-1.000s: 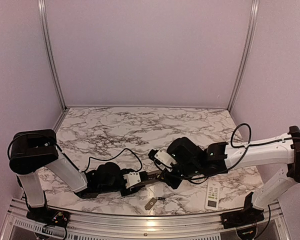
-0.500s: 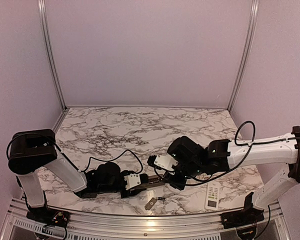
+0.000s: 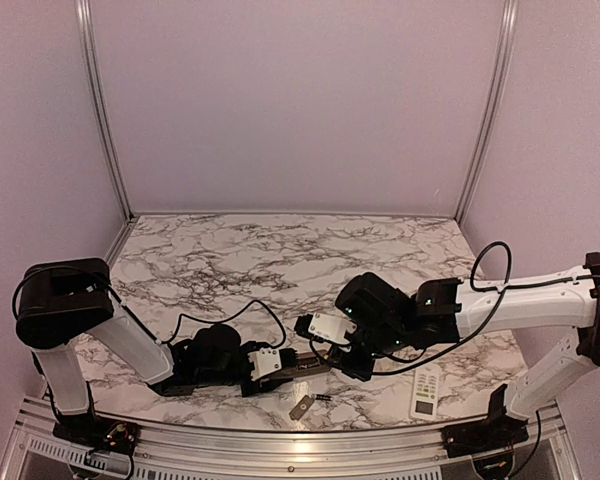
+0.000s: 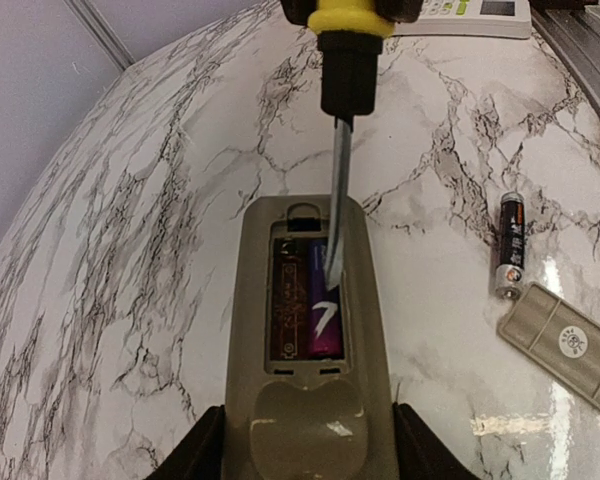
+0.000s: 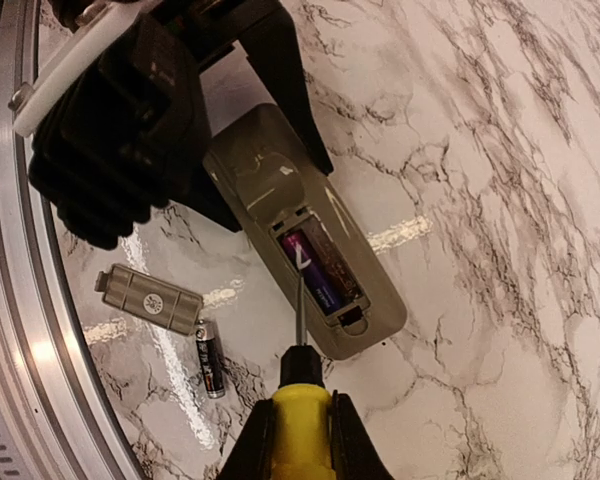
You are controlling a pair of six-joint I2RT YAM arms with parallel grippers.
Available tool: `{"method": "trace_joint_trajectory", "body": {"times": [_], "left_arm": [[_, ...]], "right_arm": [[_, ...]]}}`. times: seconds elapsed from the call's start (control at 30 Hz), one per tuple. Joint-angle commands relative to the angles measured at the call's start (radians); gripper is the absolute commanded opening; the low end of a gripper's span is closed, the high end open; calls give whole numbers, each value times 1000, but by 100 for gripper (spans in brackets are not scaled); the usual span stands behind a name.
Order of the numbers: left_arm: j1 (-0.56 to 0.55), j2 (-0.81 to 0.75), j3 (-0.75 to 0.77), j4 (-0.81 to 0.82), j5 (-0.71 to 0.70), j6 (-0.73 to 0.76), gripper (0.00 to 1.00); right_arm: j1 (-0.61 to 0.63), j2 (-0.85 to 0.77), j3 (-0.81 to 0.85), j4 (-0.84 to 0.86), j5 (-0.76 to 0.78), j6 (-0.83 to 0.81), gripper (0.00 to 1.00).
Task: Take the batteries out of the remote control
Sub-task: Remove the battery from the remote control without the battery cover.
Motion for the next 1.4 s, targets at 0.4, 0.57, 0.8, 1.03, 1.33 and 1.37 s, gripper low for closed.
{"method": "trace_joint_trajectory", "body": {"times": [0.4, 0.57, 0.8, 1.03, 1.33, 1.37], "left_arm": [[-3, -10, 4, -52, 22, 11, 0], [-3, -12, 3, -51, 31, 10, 0], [-3, -6, 6, -50, 34, 9, 0], [-2, -3, 7, -48, 33, 8, 0], [0, -5, 8, -55, 46, 9, 0], [-1, -5, 10, -57, 47, 11, 0]], "right_arm": [[6, 41, -15, 34, -54, -24, 0], [6, 63, -17, 38, -50, -23, 0], [7, 64, -11, 37, -46, -20, 0], [7, 37, 7, 26, -55, -26, 0], [6, 8, 56, -46, -33, -50, 0], [7, 9, 60, -53, -32, -52, 0]]}}
